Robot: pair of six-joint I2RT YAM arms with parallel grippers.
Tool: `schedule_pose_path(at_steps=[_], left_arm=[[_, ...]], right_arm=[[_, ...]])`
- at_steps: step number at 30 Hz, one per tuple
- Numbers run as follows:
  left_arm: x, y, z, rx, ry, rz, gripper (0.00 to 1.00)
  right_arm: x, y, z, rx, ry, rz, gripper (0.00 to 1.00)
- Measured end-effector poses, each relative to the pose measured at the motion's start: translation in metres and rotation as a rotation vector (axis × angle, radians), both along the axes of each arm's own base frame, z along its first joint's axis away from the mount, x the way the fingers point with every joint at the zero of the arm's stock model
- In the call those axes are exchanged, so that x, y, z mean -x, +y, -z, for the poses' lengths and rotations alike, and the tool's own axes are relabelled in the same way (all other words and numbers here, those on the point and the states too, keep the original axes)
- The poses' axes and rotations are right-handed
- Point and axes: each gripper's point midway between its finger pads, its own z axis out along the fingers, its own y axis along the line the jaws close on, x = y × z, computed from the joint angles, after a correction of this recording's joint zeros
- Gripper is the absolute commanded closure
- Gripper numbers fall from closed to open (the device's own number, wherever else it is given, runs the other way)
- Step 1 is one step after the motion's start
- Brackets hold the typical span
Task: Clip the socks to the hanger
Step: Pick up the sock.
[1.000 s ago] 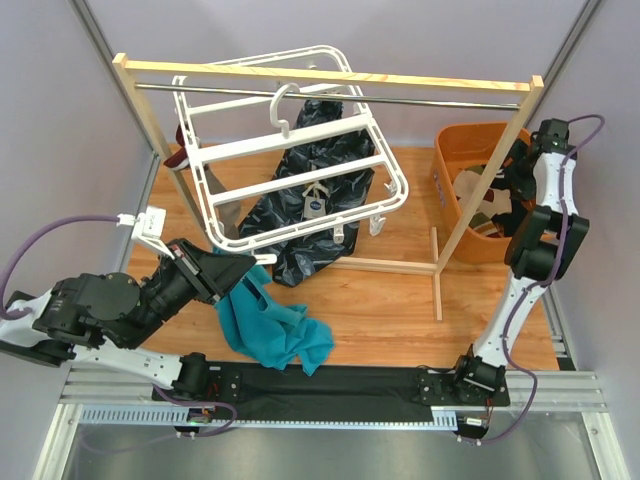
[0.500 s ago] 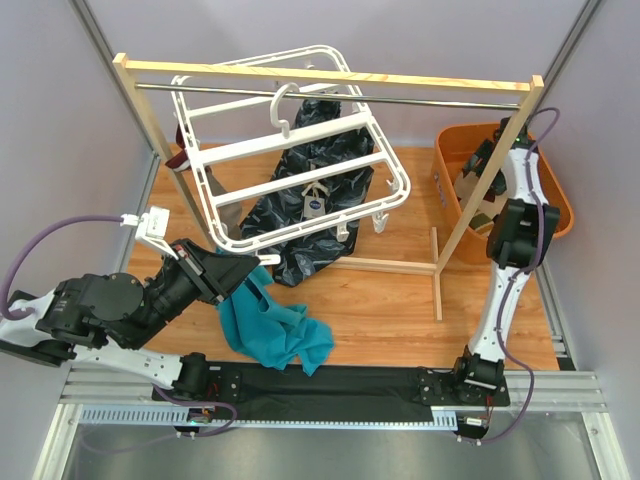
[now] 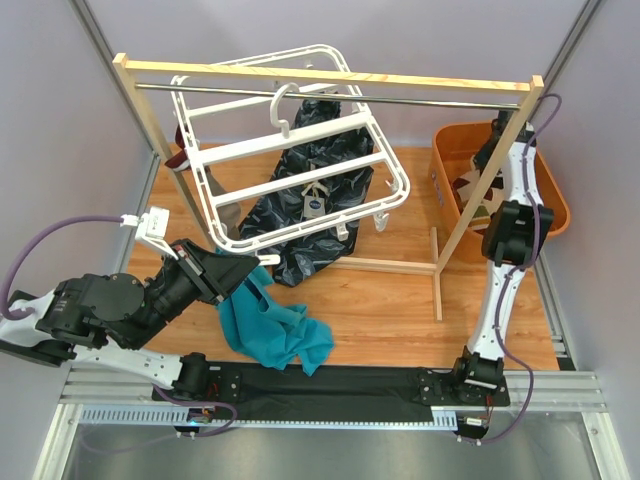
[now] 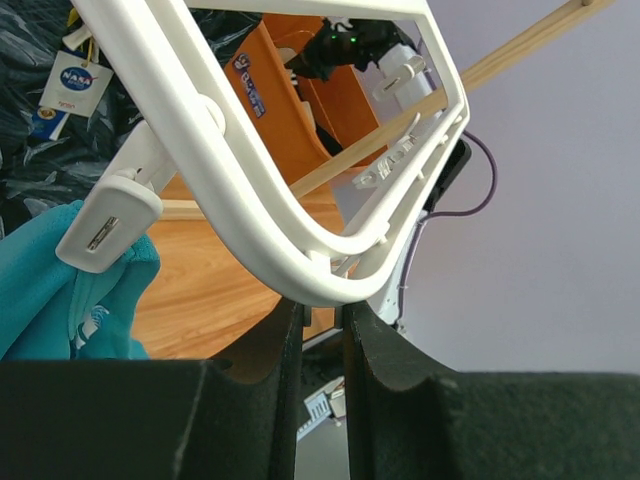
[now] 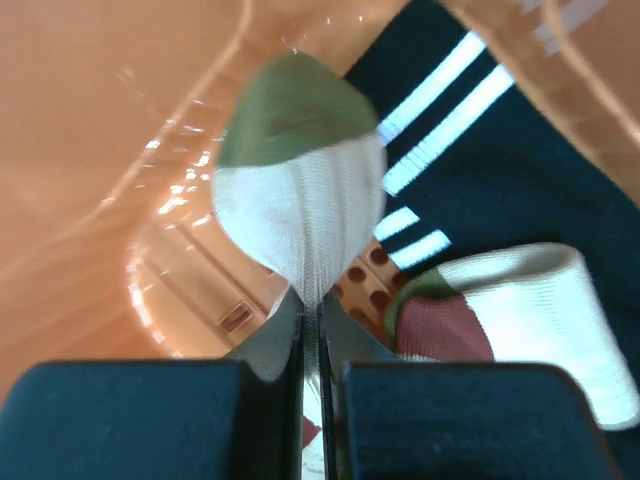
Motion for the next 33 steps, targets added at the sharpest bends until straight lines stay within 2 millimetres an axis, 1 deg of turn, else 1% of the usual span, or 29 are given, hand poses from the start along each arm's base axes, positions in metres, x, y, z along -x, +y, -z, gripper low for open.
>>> schedule_pose_path(at_steps=[2,5,8,10,13,15,17,21,23,24,25,26,27,28,29,31,33], left_arm=[[0.000,0.000,0.000,0.000,0.000,0.000,1.00],[0.000,0.000,0.000,0.000,0.000,0.000,1.00],[0.000,0.001,0.000,0.005,0.004,0.000,1.00],[0.000,0.002,0.001,0.008,0.005,-0.001,1.00],[-0.001,0.003,0.001,0.010,0.004,-0.003,1.00],[-0.001,0.003,0.001,0.008,0.003,-0.004,1.00],[-0.001,0.003,0.001,0.006,0.002,-0.005,1.00],[-0.001,0.003,0.001,0.006,0.002,-0.006,1.00],[-0.001,0.003,0.001,0.006,0.002,-0.006,1.00],[-0.001,0.003,0.001,0.007,0.002,-0.006,1.00],[-0.001,0.003,0.001,0.007,0.002,-0.006,1.00],[-0.001,0.003,0.001,0.007,0.002,-0.006,1.00],[-0.001,0.003,0.001,0.007,0.002,-0.006,1.00],[-0.001,0.003,0.001,0.007,0.002,-0.005,1.00],[-0.001,0.003,0.001,0.007,0.002,-0.005,1.00],[-0.001,0.003,0.001,0.008,0.003,-0.005,1.00],[-0.001,0.003,0.001,0.008,0.003,-0.005,1.00]], right_arm=[[0.004,-0.001,-0.016,-0.015,-0.028,0.005,1.00],[0.015,-0.004,-0.044,-0.036,-0.067,0.010,1.00],[0.016,-0.008,-0.082,-0.055,-0.152,0.003,1.00],[0.015,-0.011,-0.102,-0.067,-0.206,-0.002,1.00],[0.013,-0.014,-0.121,-0.080,-0.270,-0.007,1.00],[0.010,-0.013,-0.128,-0.091,-0.300,-0.016,1.00],[0.007,-0.010,-0.131,-0.108,-0.317,-0.033,1.00],[-0.001,-0.004,-0.127,-0.134,-0.349,-0.051,1.00],[-0.004,-0.003,-0.115,-0.149,-0.356,-0.046,0.88],[-0.005,-0.003,-0.106,-0.154,-0.353,-0.040,0.75],[-0.005,-0.003,-0.098,-0.161,-0.346,-0.029,0.69],[-0.005,-0.005,-0.088,-0.162,-0.330,-0.017,0.60],[-0.005,-0.006,-0.083,-0.161,-0.321,-0.007,0.52],[-0.007,-0.010,-0.078,-0.154,-0.314,0.005,0.40],[-0.009,-0.013,-0.075,-0.142,-0.304,0.015,0.38],[-0.016,-0.021,-0.076,-0.117,-0.302,0.026,0.35],[-0.018,-0.024,-0.079,-0.099,-0.294,0.031,0.36]])
